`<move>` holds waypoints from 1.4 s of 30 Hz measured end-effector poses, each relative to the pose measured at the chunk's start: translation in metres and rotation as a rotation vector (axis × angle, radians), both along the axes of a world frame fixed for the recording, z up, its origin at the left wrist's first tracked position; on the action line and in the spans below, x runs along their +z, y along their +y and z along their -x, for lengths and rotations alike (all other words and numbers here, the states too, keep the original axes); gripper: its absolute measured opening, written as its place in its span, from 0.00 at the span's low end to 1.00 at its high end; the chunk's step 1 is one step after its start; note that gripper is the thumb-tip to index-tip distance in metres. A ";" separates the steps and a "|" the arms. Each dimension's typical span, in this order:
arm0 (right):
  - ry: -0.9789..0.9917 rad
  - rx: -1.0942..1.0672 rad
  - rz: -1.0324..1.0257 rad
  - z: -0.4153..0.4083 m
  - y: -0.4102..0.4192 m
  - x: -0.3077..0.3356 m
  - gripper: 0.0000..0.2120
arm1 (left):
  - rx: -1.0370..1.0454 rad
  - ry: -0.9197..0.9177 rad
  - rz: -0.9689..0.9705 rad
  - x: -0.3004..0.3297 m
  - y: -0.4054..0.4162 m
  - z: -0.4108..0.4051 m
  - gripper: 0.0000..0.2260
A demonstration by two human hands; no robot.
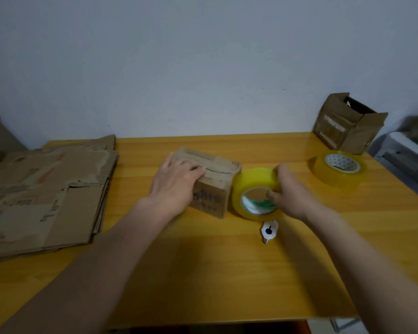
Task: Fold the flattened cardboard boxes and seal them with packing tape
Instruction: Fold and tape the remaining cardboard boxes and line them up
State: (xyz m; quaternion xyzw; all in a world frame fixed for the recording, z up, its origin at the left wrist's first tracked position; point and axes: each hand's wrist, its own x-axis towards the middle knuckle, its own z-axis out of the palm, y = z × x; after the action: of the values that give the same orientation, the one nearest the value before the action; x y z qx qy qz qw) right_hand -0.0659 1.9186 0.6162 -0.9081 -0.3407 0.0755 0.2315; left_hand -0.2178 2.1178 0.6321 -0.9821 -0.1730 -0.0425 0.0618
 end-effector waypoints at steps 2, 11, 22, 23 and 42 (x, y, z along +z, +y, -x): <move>0.123 0.102 -0.049 0.015 0.011 -0.001 0.16 | 0.070 0.008 0.130 -0.005 -0.009 -0.004 0.24; 0.746 0.210 -0.394 0.056 0.018 -0.003 0.20 | 0.084 0.057 0.321 -0.016 0.021 -0.012 0.31; 0.763 0.081 -0.397 0.080 0.020 -0.009 0.08 | -0.073 0.088 0.320 -0.017 0.043 -0.014 0.33; 0.731 0.061 -0.403 0.085 0.019 -0.011 0.09 | -0.075 0.085 0.339 -0.016 0.044 -0.015 0.35; 0.105 0.167 0.388 0.015 -0.017 -0.043 0.24 | -0.007 -0.145 0.471 -0.030 0.030 -0.014 0.53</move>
State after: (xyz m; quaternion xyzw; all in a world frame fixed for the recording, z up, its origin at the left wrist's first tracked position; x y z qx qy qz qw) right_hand -0.0808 1.9012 0.5735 -0.8990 -0.3814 0.2058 0.0628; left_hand -0.2033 2.1479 0.6021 -0.9644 -0.1785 -0.0714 -0.1815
